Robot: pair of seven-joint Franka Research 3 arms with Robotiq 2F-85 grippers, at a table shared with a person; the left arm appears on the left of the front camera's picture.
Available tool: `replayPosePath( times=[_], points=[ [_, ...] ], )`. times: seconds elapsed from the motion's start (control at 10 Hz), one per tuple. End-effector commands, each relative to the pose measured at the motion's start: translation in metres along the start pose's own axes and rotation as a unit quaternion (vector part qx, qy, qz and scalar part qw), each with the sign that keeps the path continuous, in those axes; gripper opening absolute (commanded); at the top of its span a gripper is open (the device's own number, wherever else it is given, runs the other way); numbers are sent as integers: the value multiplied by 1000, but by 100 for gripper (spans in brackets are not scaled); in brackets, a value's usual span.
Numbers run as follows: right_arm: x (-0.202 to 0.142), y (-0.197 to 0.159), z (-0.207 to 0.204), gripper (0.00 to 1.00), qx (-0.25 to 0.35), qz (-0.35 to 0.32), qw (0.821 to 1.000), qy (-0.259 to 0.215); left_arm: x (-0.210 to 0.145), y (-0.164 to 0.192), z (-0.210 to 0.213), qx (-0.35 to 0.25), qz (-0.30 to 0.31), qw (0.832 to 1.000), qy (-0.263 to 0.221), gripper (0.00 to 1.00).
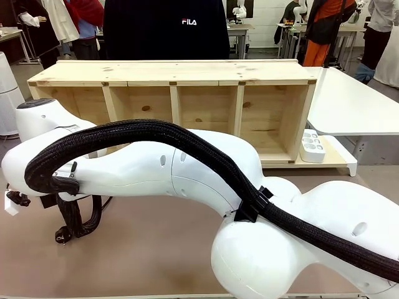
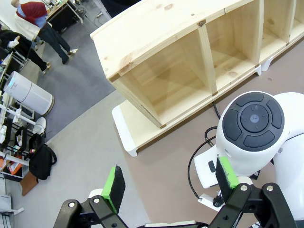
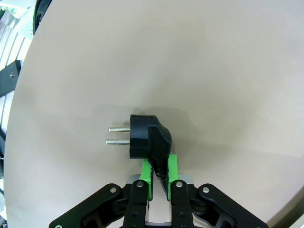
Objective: Perform cable management.
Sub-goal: Pull the grasped Power Cable to the location of the Power Strip.
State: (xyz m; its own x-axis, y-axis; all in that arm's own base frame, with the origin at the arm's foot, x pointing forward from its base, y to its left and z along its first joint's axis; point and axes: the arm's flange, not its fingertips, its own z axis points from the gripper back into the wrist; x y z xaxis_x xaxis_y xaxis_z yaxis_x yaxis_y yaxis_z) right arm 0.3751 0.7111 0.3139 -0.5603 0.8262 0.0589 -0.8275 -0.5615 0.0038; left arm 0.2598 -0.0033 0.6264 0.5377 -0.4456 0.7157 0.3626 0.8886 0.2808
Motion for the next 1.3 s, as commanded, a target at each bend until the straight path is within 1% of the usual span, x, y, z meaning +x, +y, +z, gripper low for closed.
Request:
replayPosePath(
  times=[0.0,0.4,0.5,0.8,1.0,1.2],
  points=[
    [1,1,0,0,0,6,1000,1,0,1,1,0,0,1000,-1,100],
    [1,1,0,0,0,6,1000,1,0,1,1,0,0,1000,-1,100],
    [0,0,0,16,0,0,1000,0,0,1,1,0,0,1000,-1,100],
    [-4,26,20,16,1,-56,998,-12,0,1,1,0,0,1000,-1,100],
    [-14,48,37,16,-17,-114,993,-19,0,1,1,0,0,1000,-1,100],
    [-25,66,44,16,-16,-138,990,-19,0,1,1,0,0,1000,-1,100]
  ],
)
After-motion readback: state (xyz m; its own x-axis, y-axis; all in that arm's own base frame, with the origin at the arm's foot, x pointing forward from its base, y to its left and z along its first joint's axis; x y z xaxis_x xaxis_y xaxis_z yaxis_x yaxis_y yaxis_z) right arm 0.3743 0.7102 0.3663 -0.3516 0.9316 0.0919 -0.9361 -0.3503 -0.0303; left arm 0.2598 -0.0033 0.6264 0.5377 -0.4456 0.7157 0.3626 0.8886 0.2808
